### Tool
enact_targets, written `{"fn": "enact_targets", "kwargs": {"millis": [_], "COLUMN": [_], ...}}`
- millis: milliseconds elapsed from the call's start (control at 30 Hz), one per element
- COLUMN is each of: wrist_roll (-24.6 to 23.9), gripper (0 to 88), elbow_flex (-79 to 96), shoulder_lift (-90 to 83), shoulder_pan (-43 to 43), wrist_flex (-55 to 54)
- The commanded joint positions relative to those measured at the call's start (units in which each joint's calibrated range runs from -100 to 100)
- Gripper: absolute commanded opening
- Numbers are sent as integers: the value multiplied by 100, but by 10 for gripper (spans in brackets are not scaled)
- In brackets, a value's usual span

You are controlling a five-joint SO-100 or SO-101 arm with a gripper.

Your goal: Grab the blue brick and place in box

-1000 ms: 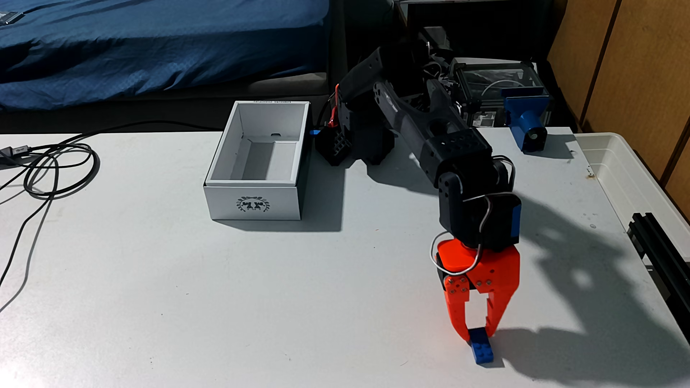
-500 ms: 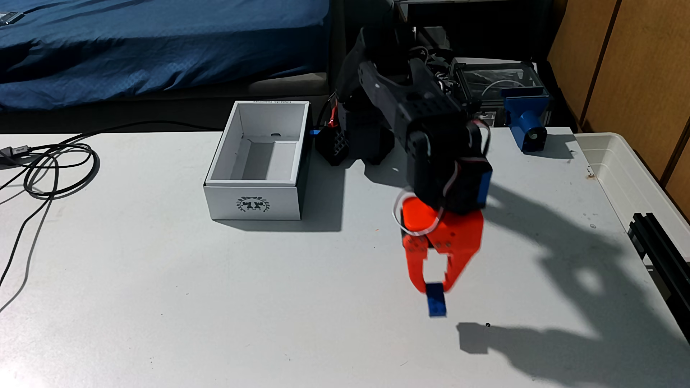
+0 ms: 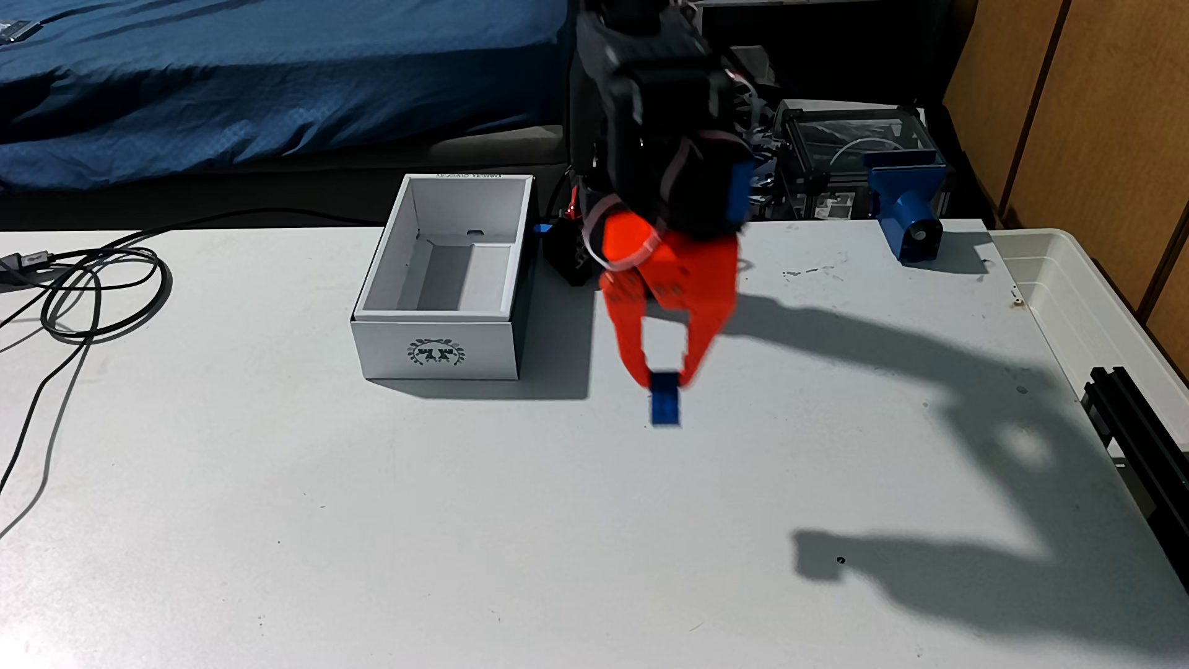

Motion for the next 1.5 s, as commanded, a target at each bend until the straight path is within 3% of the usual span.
{"fn": "enact_targets", "kwargs": {"millis": [0,533,800,1167,1467], "wrist_roll": [162,1367,2246,3103,3198], "gripper": [9,11,9,12,10], "elbow_flex": [842,4116,4409,4666,5296], "shoulder_lift": [-1171,-4469,-4723,-4697,-4739], "shoulder_pan": [330,2187,3680,5322,5738], "wrist_flex": [-38,-21,-21,-29,-451]}}
